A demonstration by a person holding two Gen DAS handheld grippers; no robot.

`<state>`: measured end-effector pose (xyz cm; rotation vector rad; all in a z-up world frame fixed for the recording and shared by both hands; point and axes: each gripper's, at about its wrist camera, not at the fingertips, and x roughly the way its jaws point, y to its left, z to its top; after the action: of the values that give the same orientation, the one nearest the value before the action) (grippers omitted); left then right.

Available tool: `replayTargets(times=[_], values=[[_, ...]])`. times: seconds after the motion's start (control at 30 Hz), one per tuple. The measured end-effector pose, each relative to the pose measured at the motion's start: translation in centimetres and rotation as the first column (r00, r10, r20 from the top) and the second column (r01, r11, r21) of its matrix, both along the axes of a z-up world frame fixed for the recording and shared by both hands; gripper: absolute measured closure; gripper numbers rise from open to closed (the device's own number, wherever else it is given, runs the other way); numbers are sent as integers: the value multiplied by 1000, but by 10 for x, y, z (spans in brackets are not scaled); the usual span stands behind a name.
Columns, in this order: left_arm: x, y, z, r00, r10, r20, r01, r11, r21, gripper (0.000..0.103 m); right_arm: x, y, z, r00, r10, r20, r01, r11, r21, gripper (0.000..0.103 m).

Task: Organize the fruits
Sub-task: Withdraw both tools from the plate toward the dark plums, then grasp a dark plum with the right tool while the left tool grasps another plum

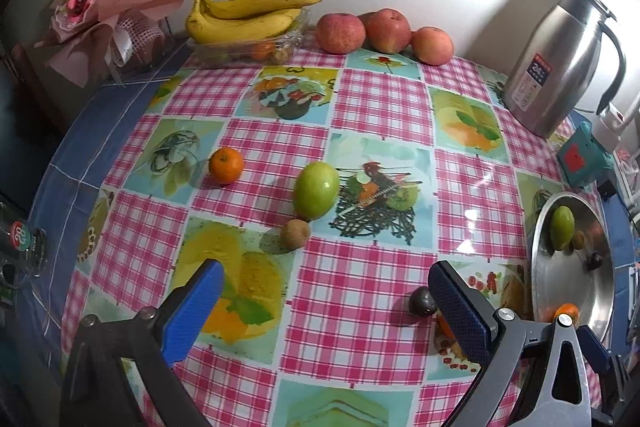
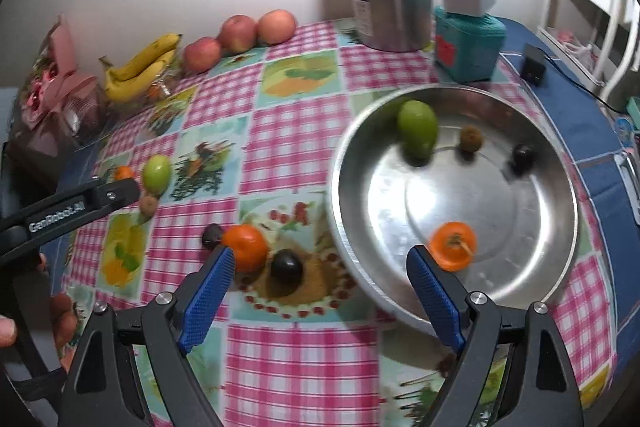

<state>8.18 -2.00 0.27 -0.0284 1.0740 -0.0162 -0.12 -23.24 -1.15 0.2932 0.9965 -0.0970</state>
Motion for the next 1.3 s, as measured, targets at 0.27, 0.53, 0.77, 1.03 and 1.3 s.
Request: replayTargets(times=[0.27,0.53,0.77,1.03,1.3], values=[[3,16,-5,999,41,-28,-42,998,-56,0,9,25,5,998,56,14,-56,998,-12,15],[7,-2,-27,995,-16,-96,10,998,-66,0,14,35,-8,995,95,-36,-96,994,-47,15],[10,-16,-49,983,-68,-173,40,986,-163,0,17,30,-20,994,79,-69,-82,996,-34,19],[10,-34,-62,971,-128,-204,87,976,-201,9,22,30,-34,987,107,-119,-112,993,-36,43],[10,-44,-68,963,-161,-215,122,975,-183,22,27,36,-47,976,137,-168,-152,985,-79,50]])
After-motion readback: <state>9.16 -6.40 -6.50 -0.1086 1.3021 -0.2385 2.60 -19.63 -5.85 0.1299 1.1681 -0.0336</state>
